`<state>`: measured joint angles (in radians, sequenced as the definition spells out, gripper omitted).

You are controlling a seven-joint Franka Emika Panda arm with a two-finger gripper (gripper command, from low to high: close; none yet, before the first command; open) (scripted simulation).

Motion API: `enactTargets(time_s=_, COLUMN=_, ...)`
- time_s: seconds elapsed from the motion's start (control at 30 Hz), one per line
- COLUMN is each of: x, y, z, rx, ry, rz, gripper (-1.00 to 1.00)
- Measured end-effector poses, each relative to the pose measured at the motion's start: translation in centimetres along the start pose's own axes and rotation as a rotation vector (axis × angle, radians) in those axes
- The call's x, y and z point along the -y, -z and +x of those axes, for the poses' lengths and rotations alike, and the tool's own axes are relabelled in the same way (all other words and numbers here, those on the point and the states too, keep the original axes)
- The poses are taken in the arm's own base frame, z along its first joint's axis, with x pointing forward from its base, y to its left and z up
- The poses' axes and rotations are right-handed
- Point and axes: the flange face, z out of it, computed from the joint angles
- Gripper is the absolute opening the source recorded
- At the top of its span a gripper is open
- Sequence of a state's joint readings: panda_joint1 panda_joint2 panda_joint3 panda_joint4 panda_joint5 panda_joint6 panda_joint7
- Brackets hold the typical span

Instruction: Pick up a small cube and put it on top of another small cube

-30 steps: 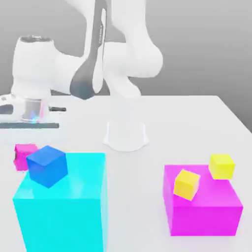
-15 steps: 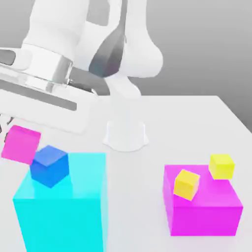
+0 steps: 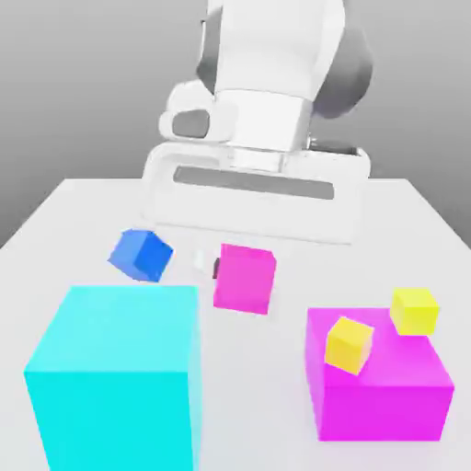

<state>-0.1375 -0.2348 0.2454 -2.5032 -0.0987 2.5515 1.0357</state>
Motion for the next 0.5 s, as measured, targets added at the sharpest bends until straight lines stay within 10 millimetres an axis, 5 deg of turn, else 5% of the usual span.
enactTargets(time_s=0.23, x=2.8, y=0.8, z=-6.8, rx=0.105, ry=-0.103, rz=-0.041, gripper=-1.0)
enactTargets(time_s=0.43, x=1.4, y=-1.5, z=-11.6, rx=0.225, ry=-0.103, rz=-0.15, gripper=-1.0)
enactTargets(time_s=0.5, x=0.9, y=-3.7, z=-12.5, rx=0.24, ry=-0.101, rz=-0.169, gripper=-1.0)
